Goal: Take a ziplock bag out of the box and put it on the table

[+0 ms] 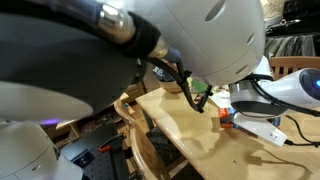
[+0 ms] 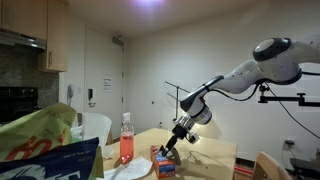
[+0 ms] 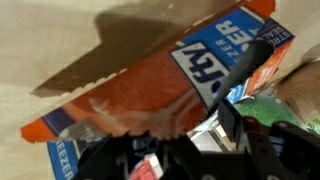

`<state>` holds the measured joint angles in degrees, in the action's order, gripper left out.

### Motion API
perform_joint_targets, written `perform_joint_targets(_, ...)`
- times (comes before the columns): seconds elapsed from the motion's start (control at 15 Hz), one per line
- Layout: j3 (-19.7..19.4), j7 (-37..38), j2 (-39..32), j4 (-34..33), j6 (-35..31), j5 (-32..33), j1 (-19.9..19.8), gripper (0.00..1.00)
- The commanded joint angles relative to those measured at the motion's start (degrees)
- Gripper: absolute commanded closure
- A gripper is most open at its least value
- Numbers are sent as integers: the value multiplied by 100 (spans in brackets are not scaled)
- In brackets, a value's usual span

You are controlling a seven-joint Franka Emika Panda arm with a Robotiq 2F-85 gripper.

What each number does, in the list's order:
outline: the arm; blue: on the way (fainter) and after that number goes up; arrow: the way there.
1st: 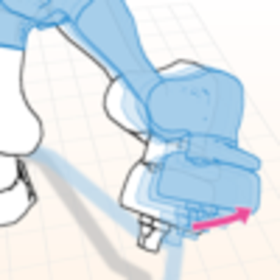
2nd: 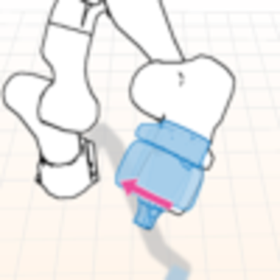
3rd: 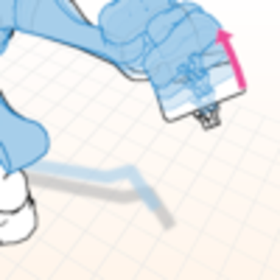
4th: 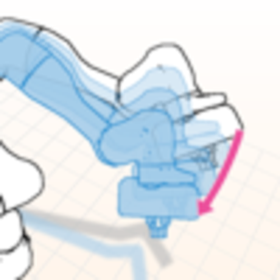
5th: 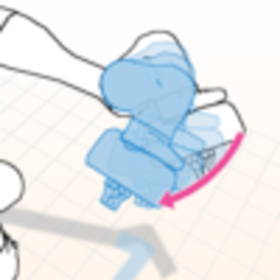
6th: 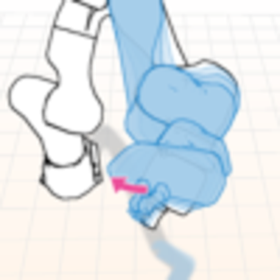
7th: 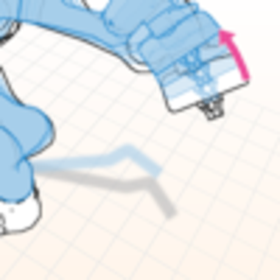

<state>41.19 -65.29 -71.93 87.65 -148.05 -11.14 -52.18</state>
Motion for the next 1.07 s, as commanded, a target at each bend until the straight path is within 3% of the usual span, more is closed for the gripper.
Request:
perform_joint_targets(0.0,-160,-26,89,-51,172,-252,141,28)
perform_joint_targets(0.07,-197,-6,94,-48,152,-278,167,27)
perform_joint_targets(0.27,-263,2,93,-85,194,-339,227,12)
perform_joint_targets(0.47,-289,-25,87,-105,259,-383,249,9)
perform_joint_targets(0.87,-292,-52,14,-260,339,-557,258,30)
perform_joint_targets(1.0,-289,-36,-16,-318,390,-652,256,21)
